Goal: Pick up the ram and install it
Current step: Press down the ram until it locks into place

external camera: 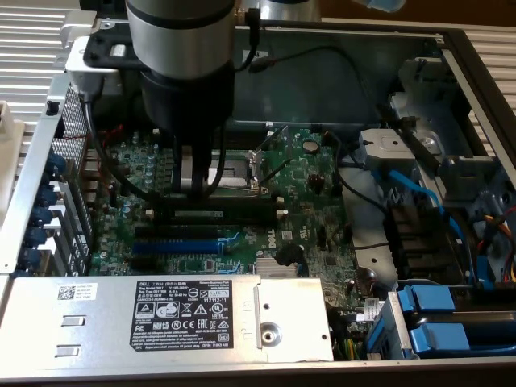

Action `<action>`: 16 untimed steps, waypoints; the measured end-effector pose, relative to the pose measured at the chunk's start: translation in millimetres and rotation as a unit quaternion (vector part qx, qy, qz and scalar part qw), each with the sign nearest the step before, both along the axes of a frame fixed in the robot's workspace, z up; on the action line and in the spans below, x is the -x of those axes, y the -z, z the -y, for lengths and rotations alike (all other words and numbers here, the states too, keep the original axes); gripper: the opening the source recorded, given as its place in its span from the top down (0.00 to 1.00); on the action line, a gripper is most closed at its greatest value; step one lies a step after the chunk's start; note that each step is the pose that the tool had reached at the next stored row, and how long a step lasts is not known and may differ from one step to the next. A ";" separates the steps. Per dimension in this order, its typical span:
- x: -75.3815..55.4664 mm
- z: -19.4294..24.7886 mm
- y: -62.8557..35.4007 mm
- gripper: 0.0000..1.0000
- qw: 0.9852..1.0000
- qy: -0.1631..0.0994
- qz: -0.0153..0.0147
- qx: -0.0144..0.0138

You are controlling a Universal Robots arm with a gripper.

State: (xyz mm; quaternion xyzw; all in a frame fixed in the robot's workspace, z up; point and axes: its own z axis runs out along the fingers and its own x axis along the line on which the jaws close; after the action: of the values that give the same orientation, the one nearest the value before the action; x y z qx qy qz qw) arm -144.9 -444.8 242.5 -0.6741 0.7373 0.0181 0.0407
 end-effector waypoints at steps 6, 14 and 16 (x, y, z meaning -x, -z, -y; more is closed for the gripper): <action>6.3 1.1 0.2 0.89 1.000 0.001 0.000 -0.002; 8.8 2.9 1.4 0.89 1.000 0.001 0.000 -0.005; 9.0 3.3 1.9 0.89 1.000 0.001 0.000 -0.006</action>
State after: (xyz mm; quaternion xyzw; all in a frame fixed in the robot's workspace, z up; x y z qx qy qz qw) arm -153.9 -448.1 240.6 -0.6733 0.7376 0.0229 0.0448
